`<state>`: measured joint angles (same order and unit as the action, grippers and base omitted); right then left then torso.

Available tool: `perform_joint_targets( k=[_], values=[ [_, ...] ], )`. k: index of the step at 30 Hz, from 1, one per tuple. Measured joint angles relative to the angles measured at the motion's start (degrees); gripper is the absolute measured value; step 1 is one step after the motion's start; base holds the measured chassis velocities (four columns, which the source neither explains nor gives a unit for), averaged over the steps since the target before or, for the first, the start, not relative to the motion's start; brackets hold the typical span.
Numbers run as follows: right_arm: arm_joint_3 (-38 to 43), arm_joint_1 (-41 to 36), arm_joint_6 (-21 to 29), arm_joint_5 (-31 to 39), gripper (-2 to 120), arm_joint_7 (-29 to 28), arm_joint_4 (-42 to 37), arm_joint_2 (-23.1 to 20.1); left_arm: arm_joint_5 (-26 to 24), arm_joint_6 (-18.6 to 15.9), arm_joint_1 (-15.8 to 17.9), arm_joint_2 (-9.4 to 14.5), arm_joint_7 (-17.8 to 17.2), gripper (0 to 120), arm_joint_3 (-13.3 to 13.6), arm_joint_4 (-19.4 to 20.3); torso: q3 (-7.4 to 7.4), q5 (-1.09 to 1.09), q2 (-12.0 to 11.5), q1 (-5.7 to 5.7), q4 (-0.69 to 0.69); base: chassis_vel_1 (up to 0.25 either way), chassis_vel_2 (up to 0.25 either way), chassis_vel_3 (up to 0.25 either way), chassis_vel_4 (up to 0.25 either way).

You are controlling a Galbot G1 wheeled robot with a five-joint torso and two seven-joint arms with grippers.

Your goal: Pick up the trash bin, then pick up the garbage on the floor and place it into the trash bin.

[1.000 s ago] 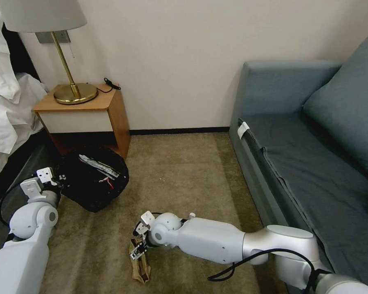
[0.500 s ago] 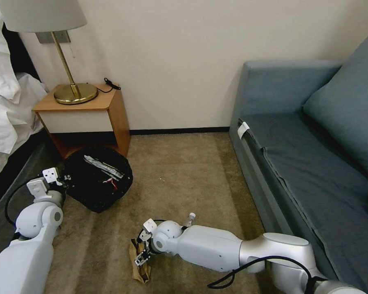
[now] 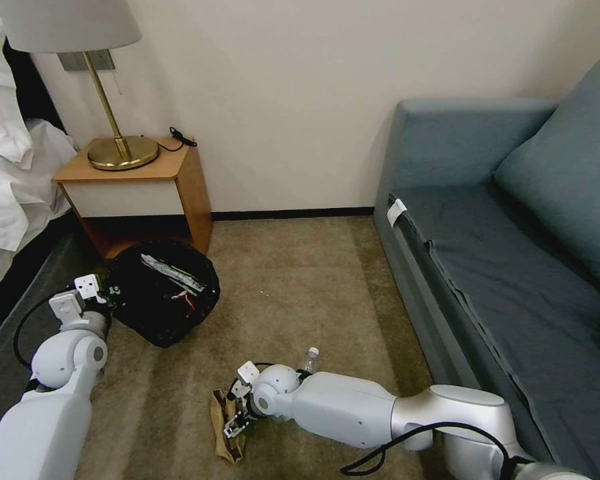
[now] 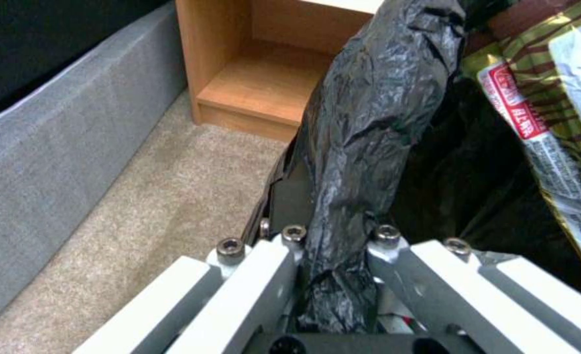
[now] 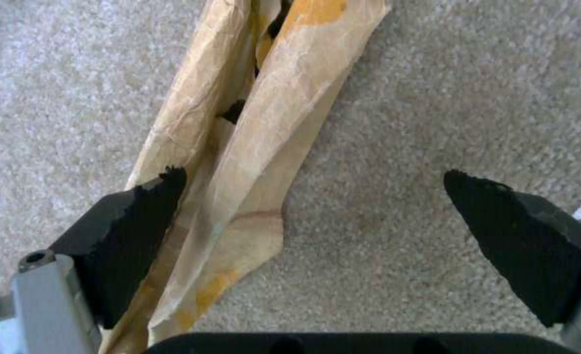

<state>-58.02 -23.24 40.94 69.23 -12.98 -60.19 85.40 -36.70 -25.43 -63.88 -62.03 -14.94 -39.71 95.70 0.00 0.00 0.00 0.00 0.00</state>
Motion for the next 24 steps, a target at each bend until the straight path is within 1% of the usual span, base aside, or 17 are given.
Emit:
perform_joint_targets(
  k=[2,3,5,7,8,10,11,12,14,15,16,17,18,20,21,24],
  values=[
    [0.0,-0.1,0.0,0.0,100,0.2,0.0,0.0,0.0,0.0,0.0,0.0,0.0,2,0.1,0.0,0.0,0.0,0.0,0.0,0.0,0.0,0.0,0.0,0.0],
    [0.1,-0.1,0.0,-0.1,97,0.4,0.1,0.0,0.0,0.0,0.1,0.0,0.1,2,0.1,0.0,0.0,0.0,0.0,0.0,0.0,0.0,0.0,0.0,0.0],
    [0.1,-0.1,0.0,-0.2,95,0.6,0.1,0.0,0.0,0.0,0.1,0.0,0.1,2,0.1,-0.1,0.0,0.0,0.0,0.0,0.0,0.0,0.0,0.0,0.0],
    [0.2,-0.1,0.0,-0.6,83,1.1,0.2,0.0,0.1,0.1,0.2,-0.1,0.1,2,0.2,-0.1,0.0,0.0,0.0,0.0,0.0,0.0,0.0,0.0,0.0],
    [0.2,-0.1,0.0,-0.6,83,1.1,0.2,0.0,0.1,0.1,0.2,-0.1,0.1,2,0.2,-0.1,0.0,0.0,0.0,0.0,0.0,0.0,0.0,0.0,0.0],
    [0.2,-0.2,-0.1,-0.9,72,1.7,0.2,-0.1,0.2,0.1,0.3,-0.1,0.1,2,0.3,-0.3,0.0,0.0,0.0,0.0,0.0,0.0,0.0,0.0,0.0],
    [0.2,-0.2,-0.1,-0.9,72,1.7,0.2,-0.1,0.2,0.1,0.3,-0.1,0.1,2,0.3,-0.3,0.0,0.0,0.0,0.0,0.0,0.0,0.0,0.0,0.0],
    [0.2,-0.3,-0.1,-1.0,67,1.8,0.2,-0.1,0.2,0.1,0.3,-0.2,0.1,2,0.3,-0.3,0.0,0.0,0.0,0.0,0.0,0.0,0.0,0.0,0.0],
    [0.2,-0.3,-0.1,-1.0,65,1.8,0.2,-0.1,0.2,0.1,0.3,-0.2,0.1,2,0.3,-0.3,0.0,0.0,0.0,0.0,0.0,0.0,0.0,0.0,0.0],
    [0.2,-0.3,-0.1,-1.1,60,1.9,0.2,0.0,0.3,0.1,0.3,-0.2,0.1,2,0.4,-0.4,0.0,0.0,0.0,0.0,0.0,0.0,0.0,0.0,0.0],
    [0.2,-0.3,-0.1,-1.1,60,1.9,0.2,0.0,0.3,0.1,0.3,-0.2,0.1,2,0.4,-0.4,0.0,0.0,0.0,0.0,0.0,0.0,0.0,0.0,0.0],
    [0.3,-0.4,-0.1,-1.2,51,1.9,0.2,0.0,0.3,0.2,0.4,-0.2,0.1,2,0.4,-0.4,0.0,0.0,0.0,0.0,0.0,0.0,0.0,0.0,0.0],
    [0.3,-0.4,-0.1,-1.2,47,2.0,0.2,0.0,0.3,0.2,0.4,-0.2,0.1,2,0.5,-0.5,0.0,0.0,0.0,0.0,0.0,0.0,0.0,0.0,0.0],
    [0.3,-0.4,-0.2,-1.2,45,2.0,0.2,0.0,0.3,0.2,0.4,-0.2,0.1,2,0.5,-0.5,0.0,0.0,0.0,0.0,0.0,0.0,0.0,0.0,0.0],
    [0.3,-0.4,-0.2,-1.2,33,2.0,0.2,0.0,0.3,0.2,0.4,-0.2,0.1,2,0.5,-0.5,0.0,0.0,0.0,0.0,0.0,0.0,0.0,0.0,0.0],
    [0.3,-0.4,-0.2,-1.2,30,2.0,0.2,0.0,0.3,0.2,0.4,-0.2,0.1,2,0.5,-0.5,0.0,0.0,0.0,0.0,0.0,0.0,0.0,0.0,0.0]
  ],
)
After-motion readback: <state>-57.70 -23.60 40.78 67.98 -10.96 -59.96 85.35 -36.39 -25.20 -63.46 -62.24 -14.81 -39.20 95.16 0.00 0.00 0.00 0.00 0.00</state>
